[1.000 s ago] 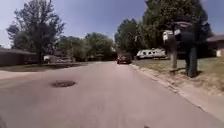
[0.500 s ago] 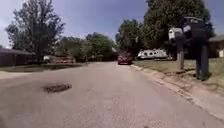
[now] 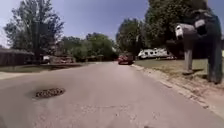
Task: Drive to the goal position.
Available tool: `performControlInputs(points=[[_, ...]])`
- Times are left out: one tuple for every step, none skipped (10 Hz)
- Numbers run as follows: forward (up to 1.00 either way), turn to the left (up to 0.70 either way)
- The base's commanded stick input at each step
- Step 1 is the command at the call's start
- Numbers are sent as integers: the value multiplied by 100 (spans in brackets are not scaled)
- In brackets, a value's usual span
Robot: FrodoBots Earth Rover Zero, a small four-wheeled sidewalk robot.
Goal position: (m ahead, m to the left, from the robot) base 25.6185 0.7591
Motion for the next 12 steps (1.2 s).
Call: performControlInputs(points=[[70, 0], [70, 0], [70, 0], [70, 0], [70, 0], [70, 0], [70, 0], [70, 0], [70, 0], [70, 0], [70, 0], [70, 0]])
